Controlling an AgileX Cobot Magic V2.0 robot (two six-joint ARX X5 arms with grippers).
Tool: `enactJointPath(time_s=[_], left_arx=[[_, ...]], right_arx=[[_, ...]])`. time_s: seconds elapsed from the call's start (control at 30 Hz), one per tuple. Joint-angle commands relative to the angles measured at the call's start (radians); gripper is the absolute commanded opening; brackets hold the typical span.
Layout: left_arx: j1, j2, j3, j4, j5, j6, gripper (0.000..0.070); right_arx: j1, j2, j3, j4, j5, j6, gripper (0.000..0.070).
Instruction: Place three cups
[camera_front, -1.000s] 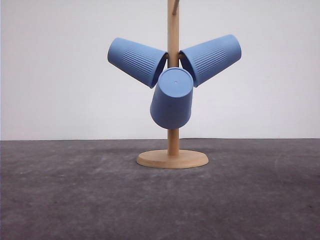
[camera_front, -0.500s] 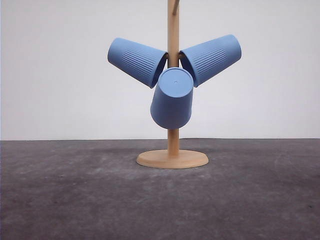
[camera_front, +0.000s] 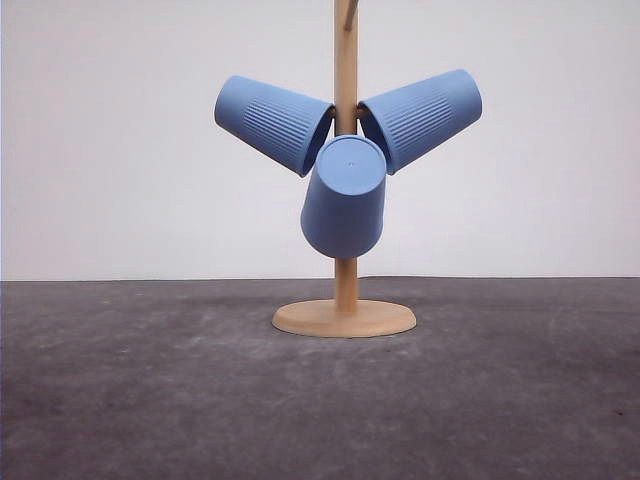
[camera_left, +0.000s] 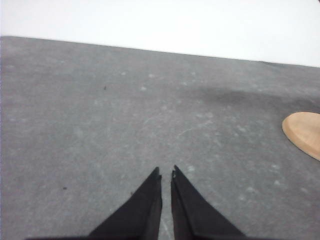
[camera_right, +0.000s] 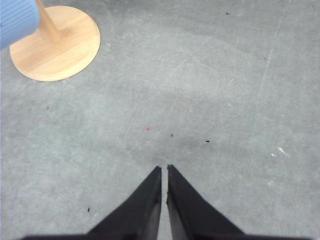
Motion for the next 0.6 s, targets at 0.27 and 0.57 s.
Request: enactJointPath(time_s=[0.27, 0.57], left_arx=[[-0.03, -0.002, -0.063, 0.073, -0.007, 0.003, 0.0012], [-0.03, -0.001, -0.063, 0.075, -0.007, 0.003, 0.0012]], right_arx=[[0.0, 0.004, 0.011, 0.011, 0.0, 0.011, 0.0016], [0.0, 0.004, 0.011, 0.011, 0.0, 0.011, 0.0017]])
